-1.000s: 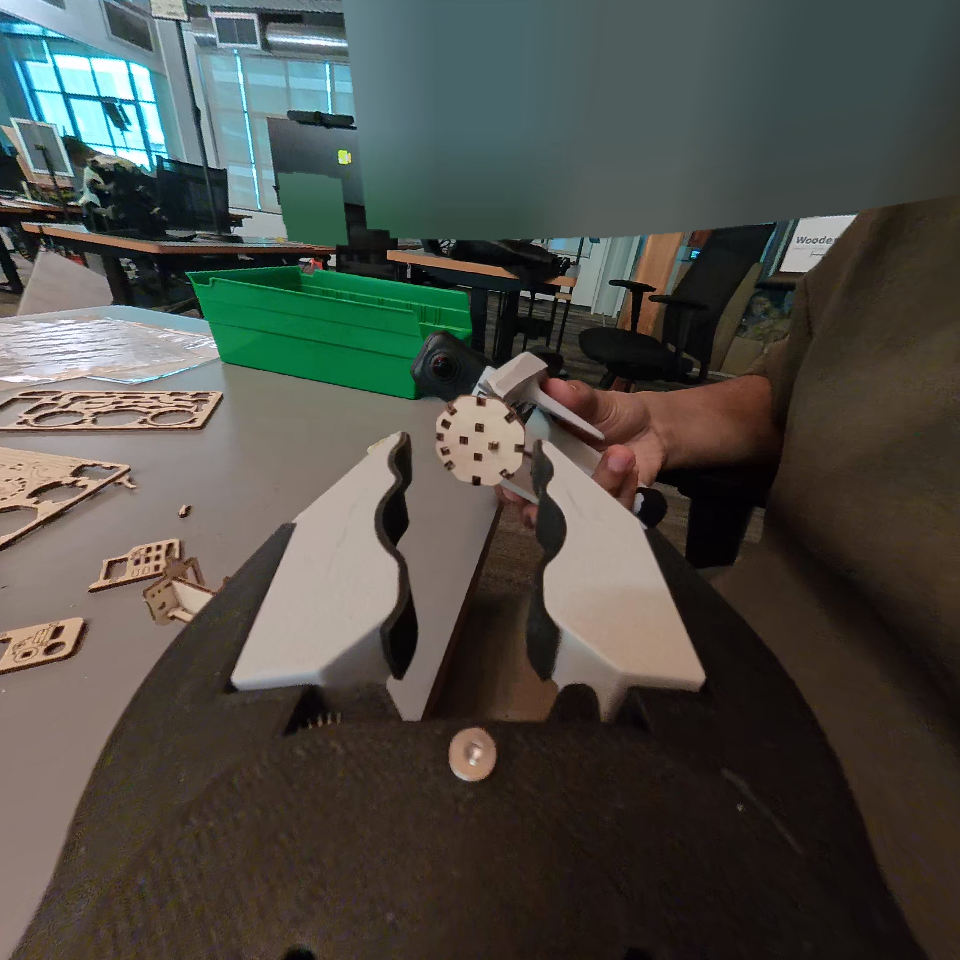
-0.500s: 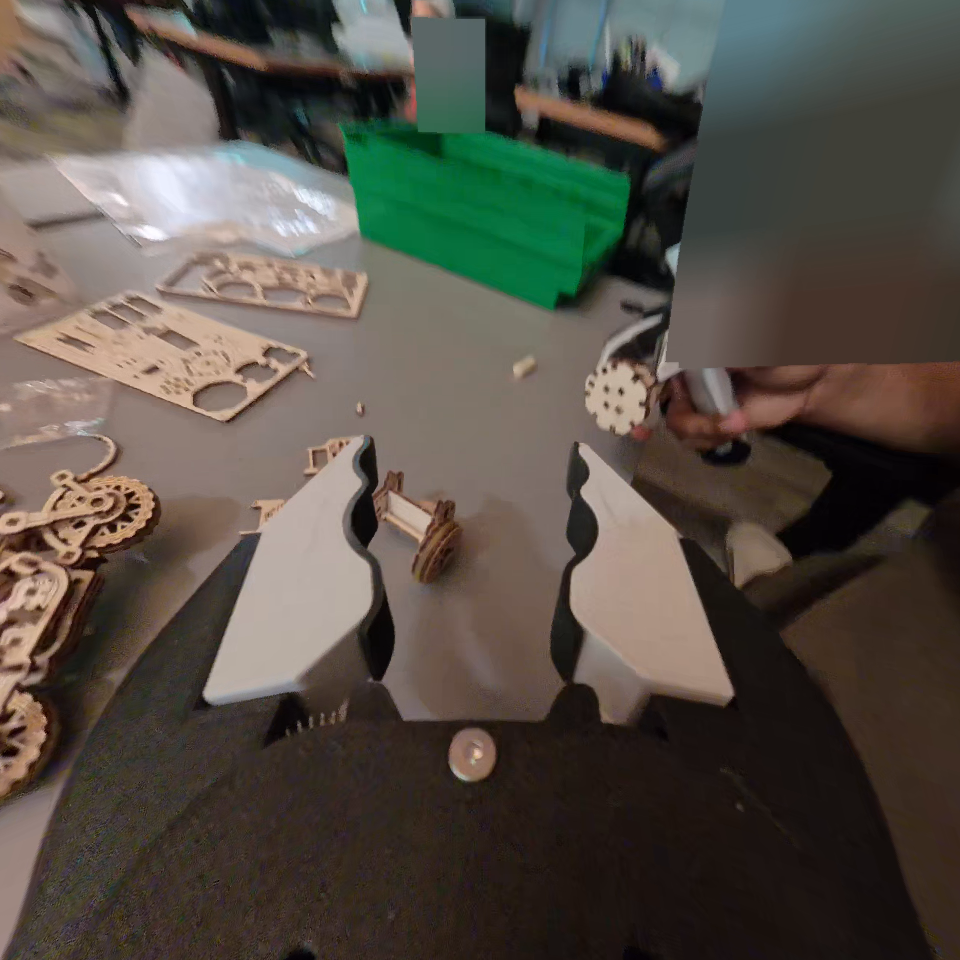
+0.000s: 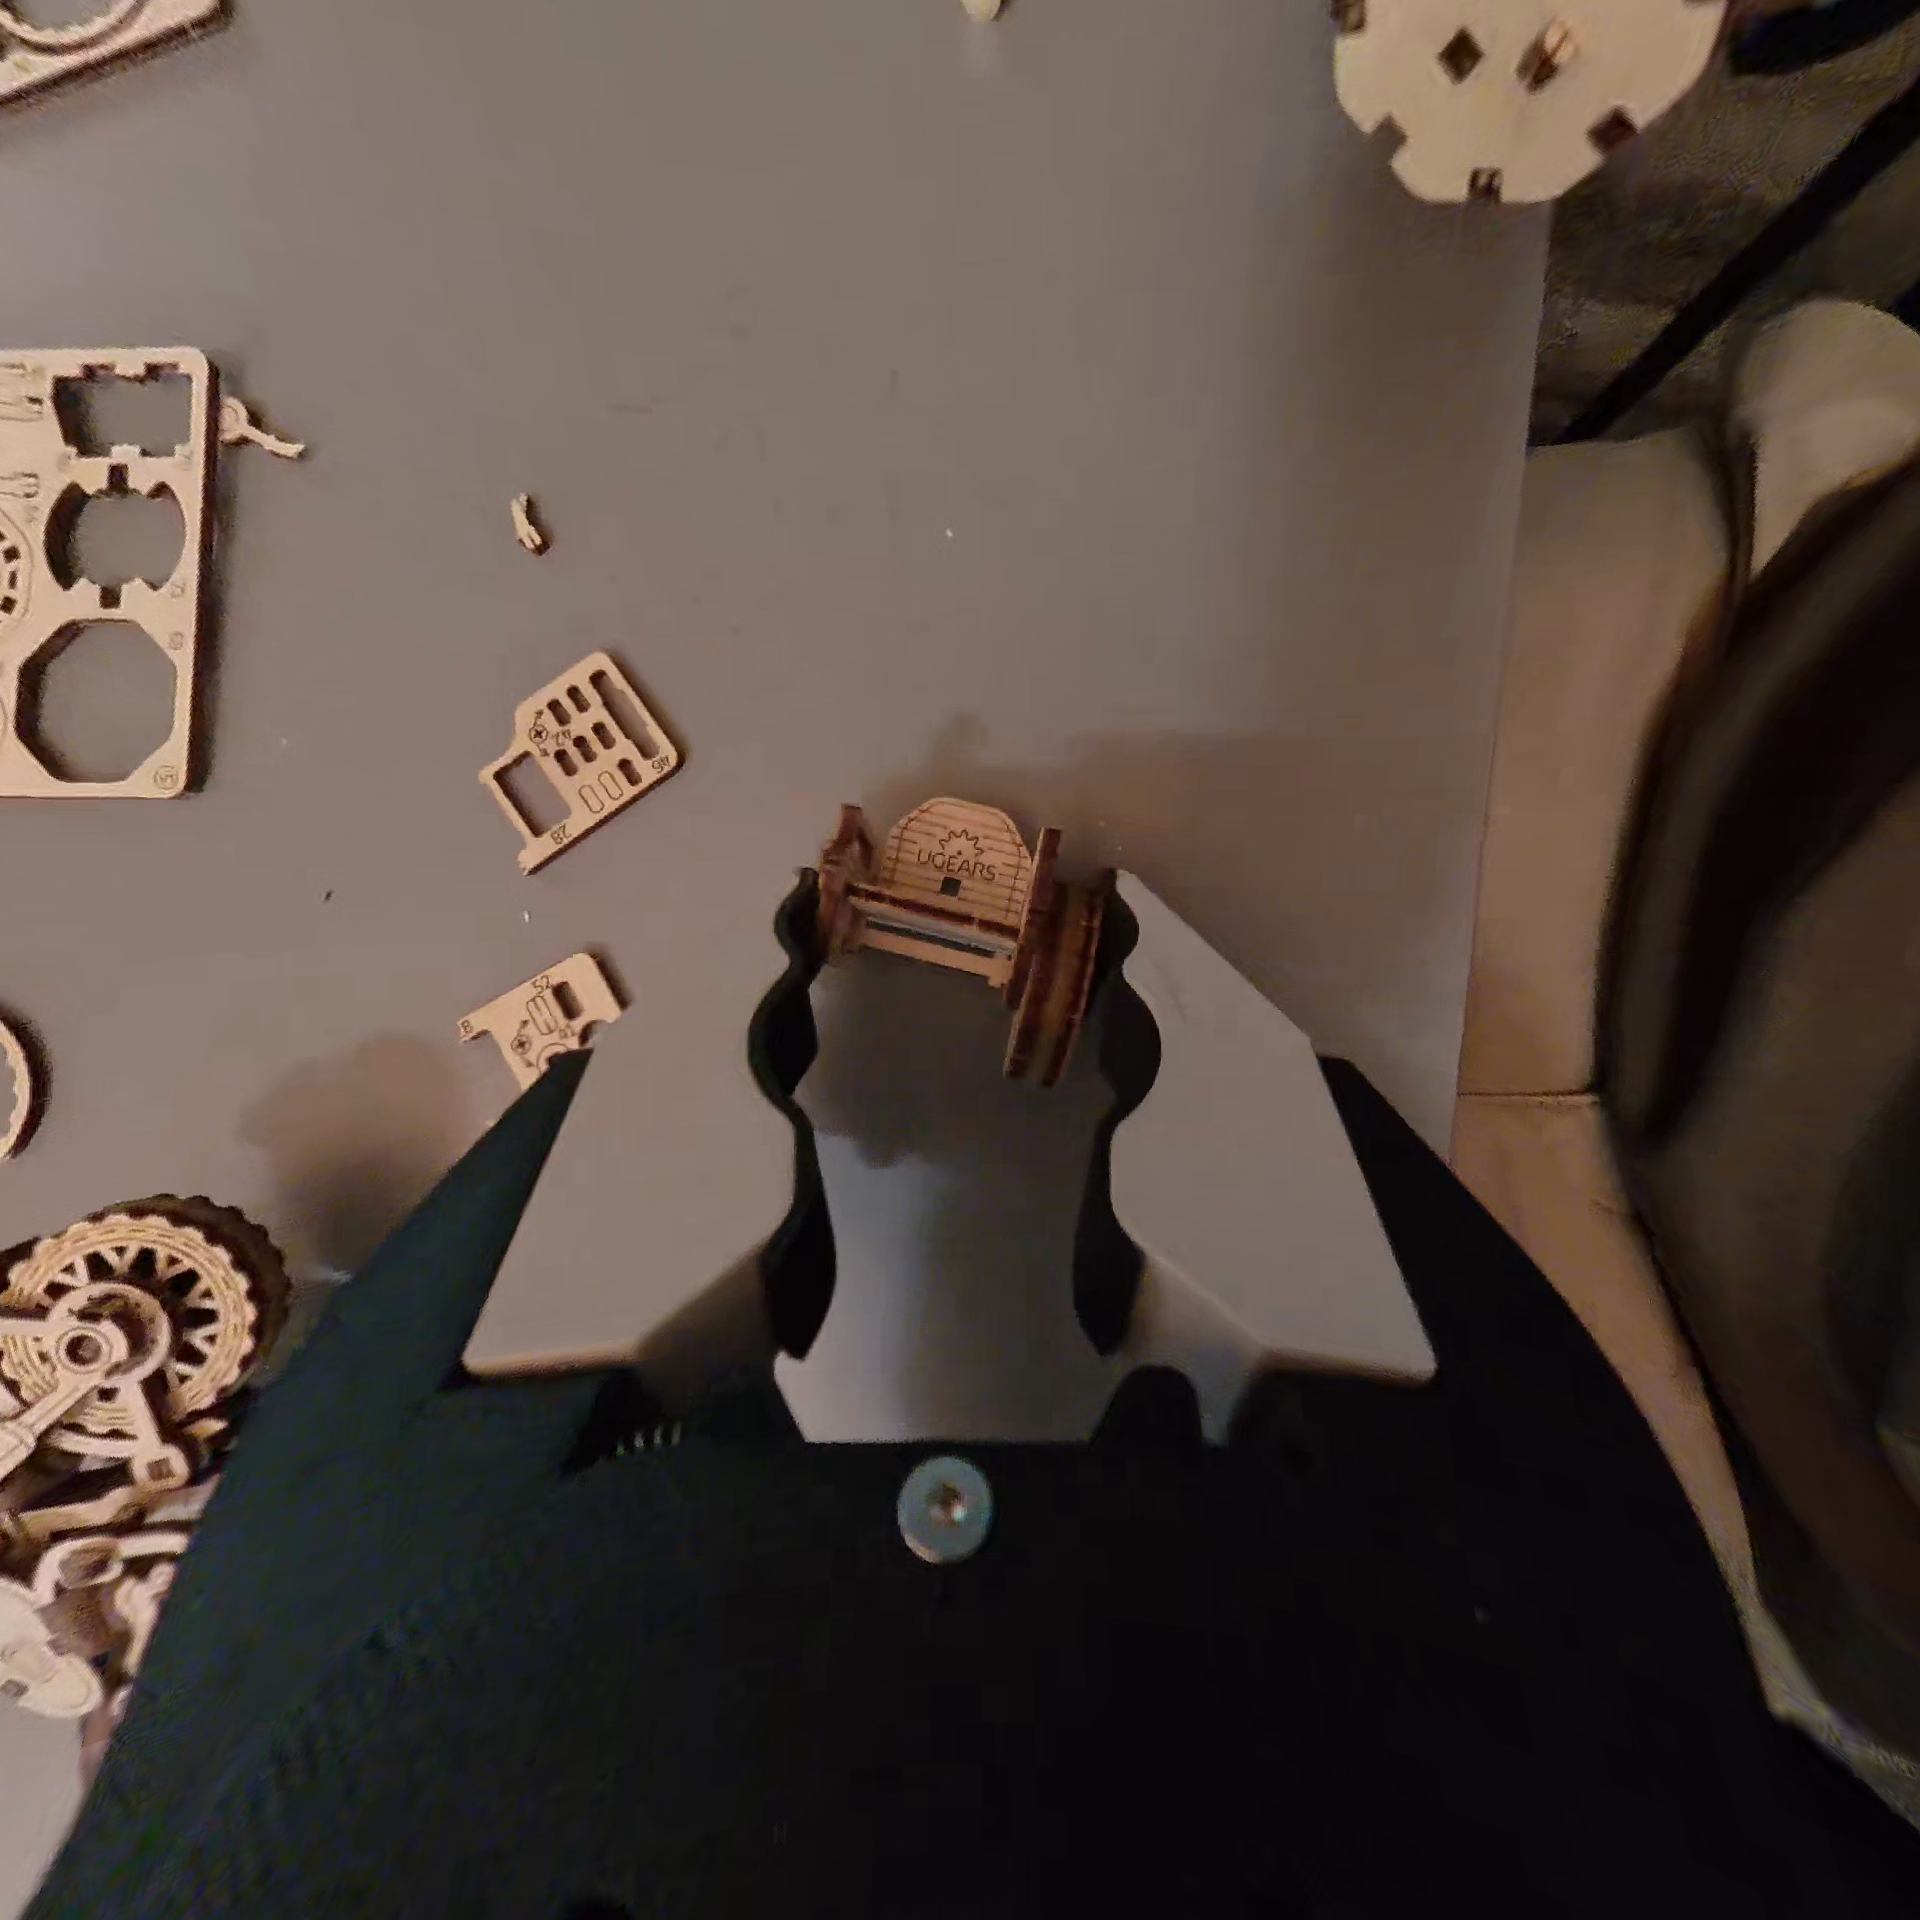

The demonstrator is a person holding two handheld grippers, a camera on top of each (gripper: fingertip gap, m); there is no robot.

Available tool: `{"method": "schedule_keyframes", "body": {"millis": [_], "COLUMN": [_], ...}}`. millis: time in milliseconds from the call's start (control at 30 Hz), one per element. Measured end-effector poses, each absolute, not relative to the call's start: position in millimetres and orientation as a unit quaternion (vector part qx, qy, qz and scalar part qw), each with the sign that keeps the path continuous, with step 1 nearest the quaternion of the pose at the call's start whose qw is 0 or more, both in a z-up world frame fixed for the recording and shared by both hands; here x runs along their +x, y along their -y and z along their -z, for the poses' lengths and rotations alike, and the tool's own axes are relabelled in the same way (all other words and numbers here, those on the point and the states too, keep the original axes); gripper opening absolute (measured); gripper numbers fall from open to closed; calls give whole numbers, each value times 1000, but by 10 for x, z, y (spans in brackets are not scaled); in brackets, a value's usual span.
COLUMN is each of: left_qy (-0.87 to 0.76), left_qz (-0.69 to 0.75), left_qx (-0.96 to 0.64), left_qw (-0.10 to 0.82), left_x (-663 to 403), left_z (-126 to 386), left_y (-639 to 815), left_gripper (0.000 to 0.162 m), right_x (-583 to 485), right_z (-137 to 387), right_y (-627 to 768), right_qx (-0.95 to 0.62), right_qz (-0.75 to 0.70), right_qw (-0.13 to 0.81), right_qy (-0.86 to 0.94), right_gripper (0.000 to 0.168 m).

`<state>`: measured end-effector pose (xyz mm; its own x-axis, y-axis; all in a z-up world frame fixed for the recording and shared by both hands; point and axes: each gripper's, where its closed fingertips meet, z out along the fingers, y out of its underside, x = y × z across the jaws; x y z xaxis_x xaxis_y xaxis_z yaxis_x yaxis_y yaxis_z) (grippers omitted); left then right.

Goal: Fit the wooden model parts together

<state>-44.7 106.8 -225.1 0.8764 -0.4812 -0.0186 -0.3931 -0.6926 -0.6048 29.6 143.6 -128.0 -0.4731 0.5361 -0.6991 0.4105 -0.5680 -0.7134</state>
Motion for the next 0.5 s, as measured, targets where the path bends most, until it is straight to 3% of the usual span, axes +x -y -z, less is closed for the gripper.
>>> {"method": "schedule_keyframes", "body": {"millis": [167, 300, 400, 500], "left_qy": [-103, 23, 100, 131], "left_qz": [178, 398, 539, 584], "left_qx": [-869, -725, -607, -553], "left_qw": [450, 561, 575, 580], "left_x": [-283, -89, -59, -45], "left_z": [1853, 1300, 1004, 862], "left_y": [-1214, -1138, -1022, -976], "left_gripper": [51, 51, 50, 50], "right_x": [349, 458, 507, 482], "right_z": [1144, 858, 745, 784], "right_y": [-1481, -1413, -1365, -1269], "right_qx": [-484, -414, -388, -383], "right_qz": [-755, -799, -811, -790], "right_qw": [43, 56, 70, 100], "right_qy": [440, 432, 432, 469], "right_gripper": [24, 24, 23, 23]}}
